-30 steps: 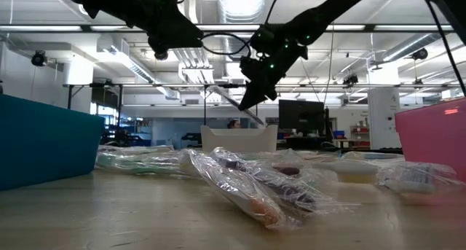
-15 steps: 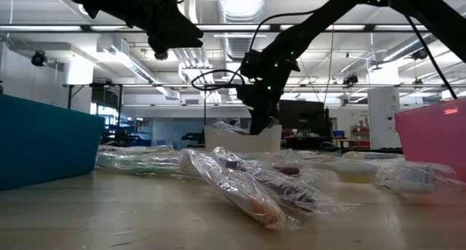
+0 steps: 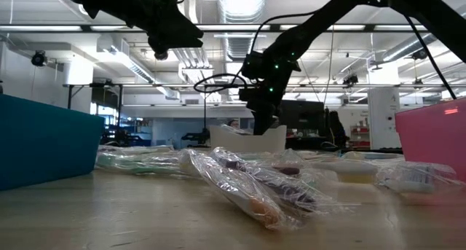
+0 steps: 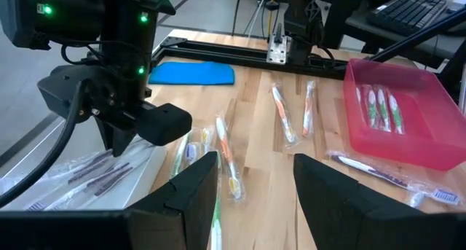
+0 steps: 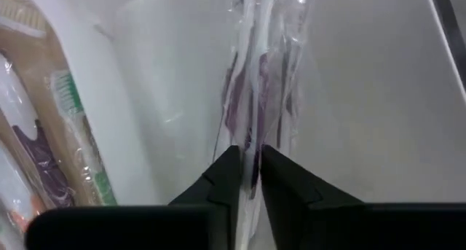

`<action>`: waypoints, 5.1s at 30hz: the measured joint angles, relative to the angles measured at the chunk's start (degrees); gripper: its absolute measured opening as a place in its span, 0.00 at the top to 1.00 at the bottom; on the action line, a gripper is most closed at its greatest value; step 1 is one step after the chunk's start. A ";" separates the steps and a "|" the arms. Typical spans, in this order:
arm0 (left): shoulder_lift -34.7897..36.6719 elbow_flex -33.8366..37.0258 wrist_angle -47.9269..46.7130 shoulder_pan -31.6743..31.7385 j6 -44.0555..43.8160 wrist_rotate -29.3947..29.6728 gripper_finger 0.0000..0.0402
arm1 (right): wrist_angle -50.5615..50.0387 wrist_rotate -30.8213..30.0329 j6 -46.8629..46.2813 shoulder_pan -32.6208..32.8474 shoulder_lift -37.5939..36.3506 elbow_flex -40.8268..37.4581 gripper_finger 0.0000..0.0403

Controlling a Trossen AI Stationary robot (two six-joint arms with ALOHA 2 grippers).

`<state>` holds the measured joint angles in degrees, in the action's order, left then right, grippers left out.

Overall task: Pick & Place Toothbrushes
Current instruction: Put the violet toothbrush into the white bin, then put the orange toothbrush into the blue bin

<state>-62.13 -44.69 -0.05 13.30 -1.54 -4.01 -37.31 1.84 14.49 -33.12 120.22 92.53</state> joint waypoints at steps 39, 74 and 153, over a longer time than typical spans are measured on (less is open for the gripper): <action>0.02 0.00 -0.02 0.01 0.02 0.00 0.54 | -16.39 3.11 -4.30 9.31 -25.65 -10.57 0.96; -0.20 -0.02 1.78 0.00 -9.52 0.31 0.54 | 8.00 13.58 -2.25 9.84 -66.40 -50.42 0.98; -0.22 -0.02 0.44 0.01 -6.08 0.44 0.54 | 8.26 13.14 -8.49 9.84 -73.22 -54.42 0.98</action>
<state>-62.35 -44.71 0.38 13.31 -7.62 -3.57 -29.05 14.98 6.00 -23.29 47.00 38.11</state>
